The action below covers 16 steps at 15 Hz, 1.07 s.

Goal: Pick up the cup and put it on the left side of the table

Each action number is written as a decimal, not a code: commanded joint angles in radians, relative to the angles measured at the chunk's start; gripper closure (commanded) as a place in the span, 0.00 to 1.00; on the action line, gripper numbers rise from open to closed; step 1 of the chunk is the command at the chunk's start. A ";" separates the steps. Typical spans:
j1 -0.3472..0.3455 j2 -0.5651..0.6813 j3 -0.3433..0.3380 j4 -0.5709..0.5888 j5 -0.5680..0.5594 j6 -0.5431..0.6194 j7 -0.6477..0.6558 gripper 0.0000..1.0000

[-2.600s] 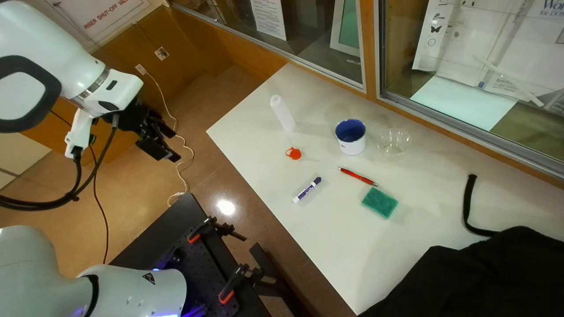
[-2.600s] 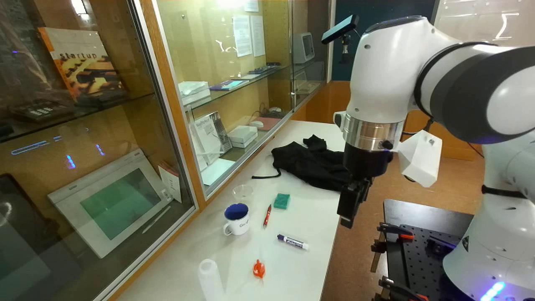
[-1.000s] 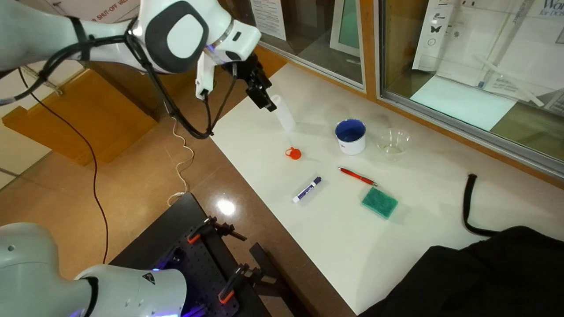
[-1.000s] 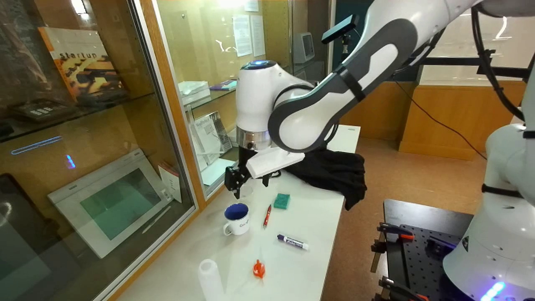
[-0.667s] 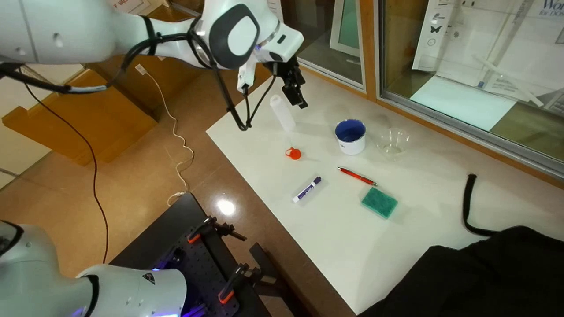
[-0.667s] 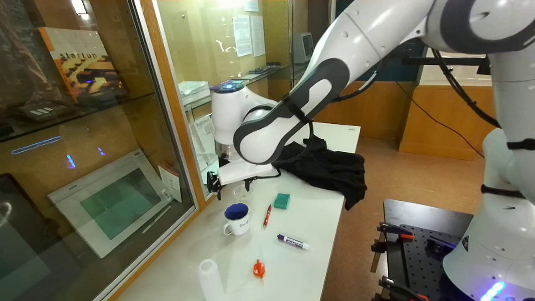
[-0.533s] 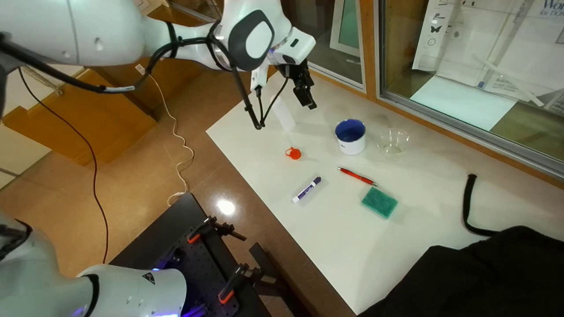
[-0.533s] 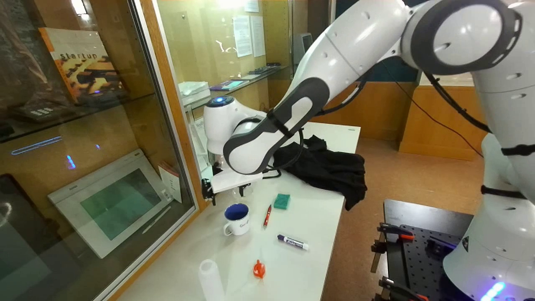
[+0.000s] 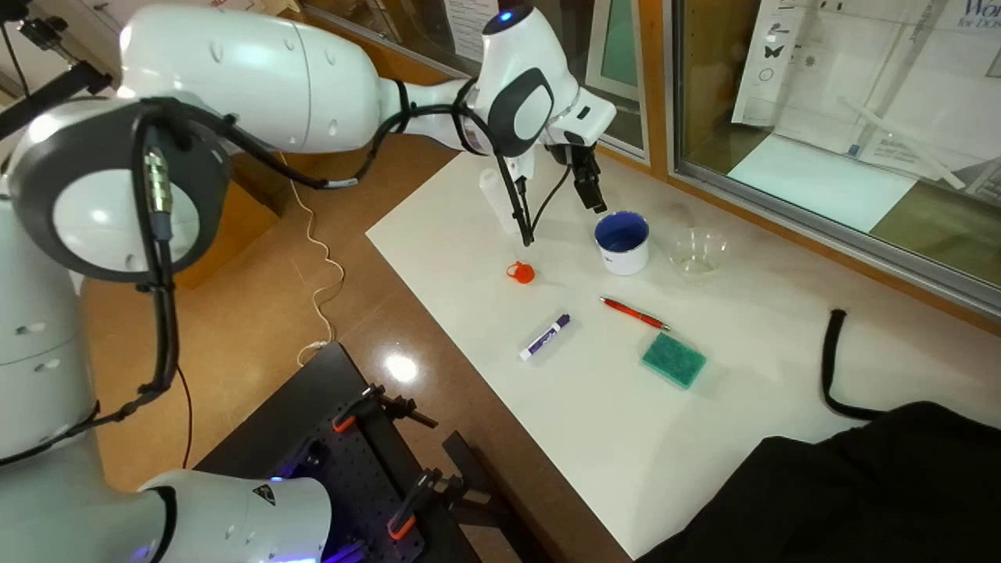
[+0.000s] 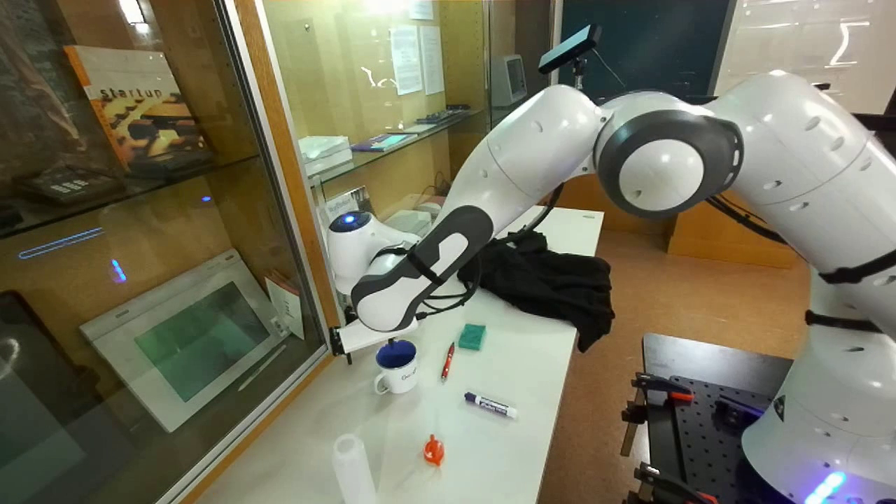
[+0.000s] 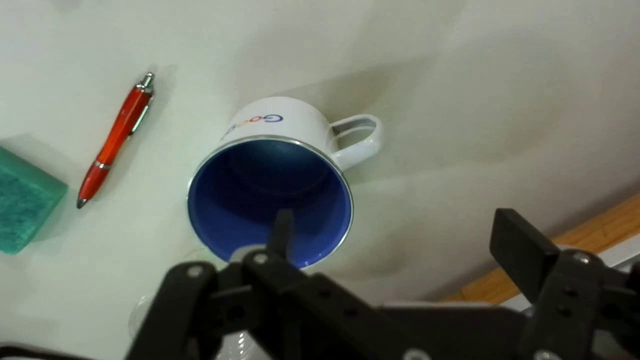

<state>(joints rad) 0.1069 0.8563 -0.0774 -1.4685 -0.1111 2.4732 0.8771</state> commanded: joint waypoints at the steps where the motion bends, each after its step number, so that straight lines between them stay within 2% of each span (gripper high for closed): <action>1: -0.007 0.101 -0.012 0.127 0.057 -0.031 -0.057 0.00; 8: -0.023 0.217 -0.035 0.247 0.122 -0.020 -0.047 0.00; 9: -0.025 0.227 -0.035 0.258 0.128 -0.020 -0.046 0.25; 10: -0.027 0.237 -0.036 0.269 0.131 -0.021 -0.046 0.26; 11: -0.030 0.243 -0.035 0.277 0.135 -0.023 -0.046 0.32; 16: -0.037 0.263 -0.035 0.308 0.151 -0.024 -0.043 0.71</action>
<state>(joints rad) 0.0695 1.0968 -0.1040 -1.2117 0.0109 2.4731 0.8441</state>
